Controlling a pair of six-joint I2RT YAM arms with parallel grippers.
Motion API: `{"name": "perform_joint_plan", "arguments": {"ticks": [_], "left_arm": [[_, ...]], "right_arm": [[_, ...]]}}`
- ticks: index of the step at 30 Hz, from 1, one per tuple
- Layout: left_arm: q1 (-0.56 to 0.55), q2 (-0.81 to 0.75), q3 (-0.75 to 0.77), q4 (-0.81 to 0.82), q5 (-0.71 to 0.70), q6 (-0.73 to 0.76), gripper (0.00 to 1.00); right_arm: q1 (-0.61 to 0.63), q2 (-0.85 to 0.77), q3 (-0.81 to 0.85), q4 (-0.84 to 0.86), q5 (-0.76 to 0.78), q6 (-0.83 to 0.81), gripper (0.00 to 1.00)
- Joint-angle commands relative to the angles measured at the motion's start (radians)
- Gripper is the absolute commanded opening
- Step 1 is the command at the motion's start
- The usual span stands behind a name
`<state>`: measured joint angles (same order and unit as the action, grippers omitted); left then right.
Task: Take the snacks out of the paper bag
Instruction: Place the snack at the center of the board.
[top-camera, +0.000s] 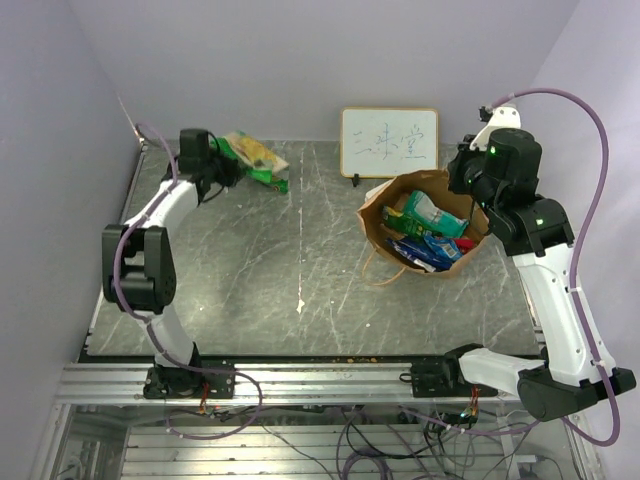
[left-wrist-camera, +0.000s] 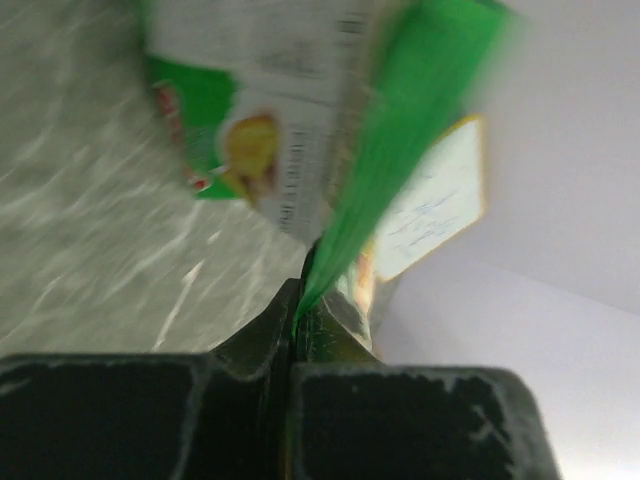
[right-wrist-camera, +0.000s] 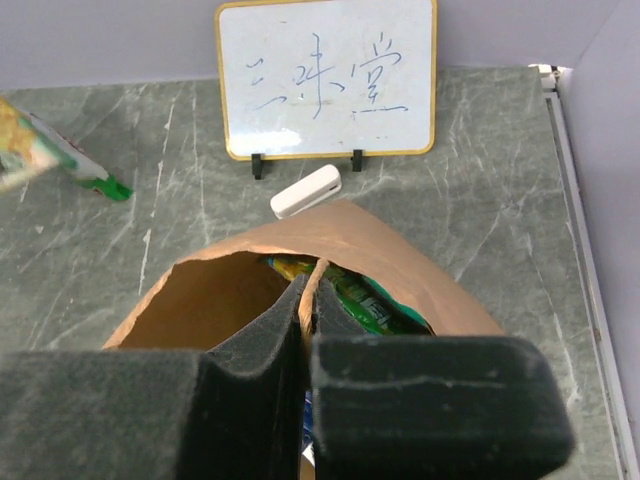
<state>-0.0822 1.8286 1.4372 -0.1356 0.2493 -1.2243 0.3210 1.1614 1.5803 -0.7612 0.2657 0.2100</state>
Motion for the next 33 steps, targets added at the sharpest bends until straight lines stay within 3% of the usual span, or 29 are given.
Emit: {"name": "perform_joint_plan", "arguments": {"ticks": [1, 12, 18, 21, 25, 29, 33], "left_arm": [[-0.005, -0.18, -0.259, 0.054, 0.027, -0.03, 0.08], [-0.042, -0.543, -0.82, 0.014, 0.034, -0.104, 0.17], [-0.17, -0.643, -0.974, 0.023, 0.03, -0.151, 0.42], [-0.249, -0.689, -0.995, -0.023, 0.02, -0.153, 0.61], [-0.287, -0.812, -0.961, -0.222, -0.002, -0.118, 0.82], [-0.287, -0.938, -0.9, -0.399, -0.021, -0.094, 0.87], [-0.287, -0.97, -0.804, -0.477, -0.031, -0.066, 0.87]], "right_arm": [[0.003, -0.013, -0.007, 0.027, -0.036, 0.011, 0.0], [0.003, -0.012, -0.025, 0.049, -0.089, 0.001, 0.0], [0.003, -0.025, -0.053, 0.054, -0.108, 0.009, 0.0], [0.003, -0.03, -0.059, 0.051, -0.123, 0.015, 0.0], [0.003, -0.039, -0.06, 0.028, -0.187, 0.016, 0.0], [0.003, -0.049, -0.056, -0.04, -0.472, -0.024, 0.0], [0.003, -0.086, -0.138, -0.044, -0.773, 0.007, 0.0]]}}
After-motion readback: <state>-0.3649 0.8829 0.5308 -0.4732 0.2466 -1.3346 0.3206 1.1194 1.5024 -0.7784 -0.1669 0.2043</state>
